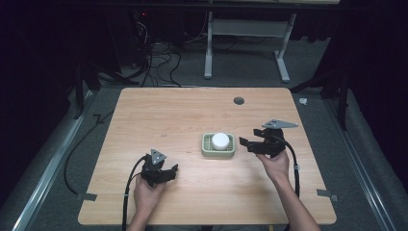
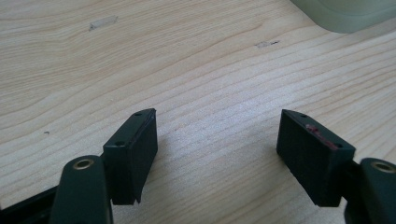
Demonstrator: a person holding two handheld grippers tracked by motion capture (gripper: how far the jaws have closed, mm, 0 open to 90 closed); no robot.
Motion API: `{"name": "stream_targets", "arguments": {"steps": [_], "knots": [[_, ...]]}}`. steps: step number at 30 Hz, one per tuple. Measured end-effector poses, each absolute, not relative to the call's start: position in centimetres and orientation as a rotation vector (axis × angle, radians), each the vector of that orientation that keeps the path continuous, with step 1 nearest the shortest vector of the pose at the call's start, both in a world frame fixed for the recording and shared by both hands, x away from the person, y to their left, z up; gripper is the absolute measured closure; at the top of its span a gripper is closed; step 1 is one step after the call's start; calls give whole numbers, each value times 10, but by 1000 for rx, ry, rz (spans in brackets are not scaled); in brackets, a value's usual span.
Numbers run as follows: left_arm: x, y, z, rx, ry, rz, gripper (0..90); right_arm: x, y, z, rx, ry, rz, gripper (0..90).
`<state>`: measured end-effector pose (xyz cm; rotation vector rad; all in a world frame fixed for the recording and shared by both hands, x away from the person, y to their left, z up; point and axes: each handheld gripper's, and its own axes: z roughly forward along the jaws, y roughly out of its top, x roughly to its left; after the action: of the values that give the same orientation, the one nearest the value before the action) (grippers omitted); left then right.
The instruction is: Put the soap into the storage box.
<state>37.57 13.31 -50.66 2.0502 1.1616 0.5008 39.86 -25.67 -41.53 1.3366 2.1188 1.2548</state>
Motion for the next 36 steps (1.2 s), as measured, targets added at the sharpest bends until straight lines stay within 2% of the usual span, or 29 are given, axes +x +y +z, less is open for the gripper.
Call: {"name": "stream_targets", "arguments": {"steps": [21, 36], "knots": [[376, 133, -507, 2050, 1161, 500, 294, 355, -318, -423, 1422, 2005, 1297, 283], [376, 133, -507, 2050, 1161, 500, 294, 333, -339, -465, 1502, 1972, 1262, 295]]}}
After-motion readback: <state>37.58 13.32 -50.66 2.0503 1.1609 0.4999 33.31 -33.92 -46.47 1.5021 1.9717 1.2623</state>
